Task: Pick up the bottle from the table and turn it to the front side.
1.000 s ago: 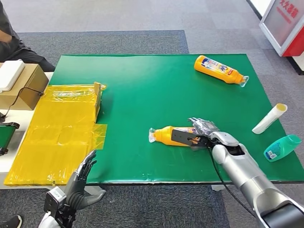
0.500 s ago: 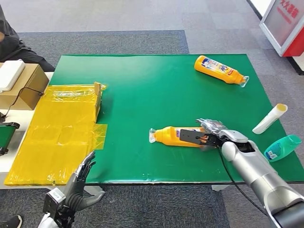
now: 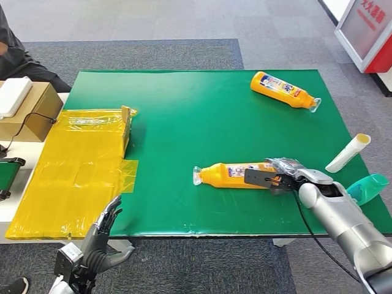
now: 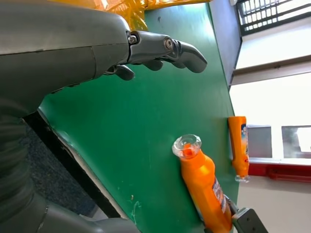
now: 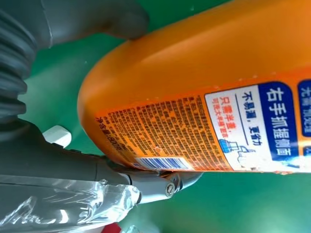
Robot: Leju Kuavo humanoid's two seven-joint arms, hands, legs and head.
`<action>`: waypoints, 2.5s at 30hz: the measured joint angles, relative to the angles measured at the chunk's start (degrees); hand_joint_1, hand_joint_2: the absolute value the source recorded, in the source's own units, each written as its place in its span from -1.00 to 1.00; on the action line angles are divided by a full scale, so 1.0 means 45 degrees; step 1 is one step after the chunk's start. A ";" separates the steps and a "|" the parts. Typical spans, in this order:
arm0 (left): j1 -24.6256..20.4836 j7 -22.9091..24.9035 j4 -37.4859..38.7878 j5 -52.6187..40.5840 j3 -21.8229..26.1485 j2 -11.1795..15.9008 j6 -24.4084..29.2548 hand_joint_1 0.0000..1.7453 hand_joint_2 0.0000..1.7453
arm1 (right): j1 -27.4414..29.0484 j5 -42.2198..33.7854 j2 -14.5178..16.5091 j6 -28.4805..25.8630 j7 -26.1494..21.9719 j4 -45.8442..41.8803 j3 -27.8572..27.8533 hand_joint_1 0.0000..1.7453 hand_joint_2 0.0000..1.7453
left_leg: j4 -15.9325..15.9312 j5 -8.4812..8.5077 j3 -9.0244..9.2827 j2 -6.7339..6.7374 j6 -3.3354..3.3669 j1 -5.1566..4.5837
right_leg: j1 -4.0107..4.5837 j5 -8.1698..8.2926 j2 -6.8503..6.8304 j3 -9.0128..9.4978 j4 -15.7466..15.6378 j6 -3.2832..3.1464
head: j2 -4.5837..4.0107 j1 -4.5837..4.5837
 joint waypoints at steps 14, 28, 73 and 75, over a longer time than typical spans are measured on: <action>0.0168 0.0001 0.0000 0.0320 0.0248 -0.0039 -0.0109 -1.00 1.00 | 0.1187 -0.1611 0.0085 -0.2058 -0.0556 -0.1738 -0.0598 1.00 1.00 | 0.0000 -0.0001 -0.0005 -0.0004 0.0000 0.0001 | 0.0002 -0.0006 -0.0013 -0.0002 0.0000 -0.0002 | 0.0000 0.0001; -0.0934 0.2292 0.0244 0.3191 0.0926 -0.0341 -0.1733 -1.00 1.00 | 0.4536 -0.4894 0.2396 -0.3319 -0.2830 -0.4392 -0.3076 1.00 1.00 | -0.0001 -0.0002 -0.0009 -0.0007 -0.0005 0.0006 | 0.0005 -0.0018 -0.0017 -0.0009 0.0001 -0.0011 | 0.0000 0.0000; -0.5254 0.4005 0.2573 0.4685 -0.3846 0.1605 -0.4964 -0.97 1.00 | 0.2830 -0.3412 0.5314 -0.3679 -0.3163 -0.1830 0.1361 1.00 1.00 | -0.0001 0.0035 -0.0013 -0.0004 -0.0033 0.0018 | 0.0020 0.0007 -0.0014 -0.0020 0.0008 -0.0026 | 0.0000 0.0000; -0.5217 0.3950 0.2381 0.4471 -0.3864 0.1597 -0.4442 -0.54 1.00 | 0.2820 -0.3435 0.5317 -0.3779 -0.3094 -0.1695 0.1358 1.00 1.00 | -0.0001 0.0035 -0.0013 -0.0004 -0.0033 0.0018 | 0.0020 0.0007 -0.0014 -0.0020 0.0008 -0.0026 | 0.0000 0.0000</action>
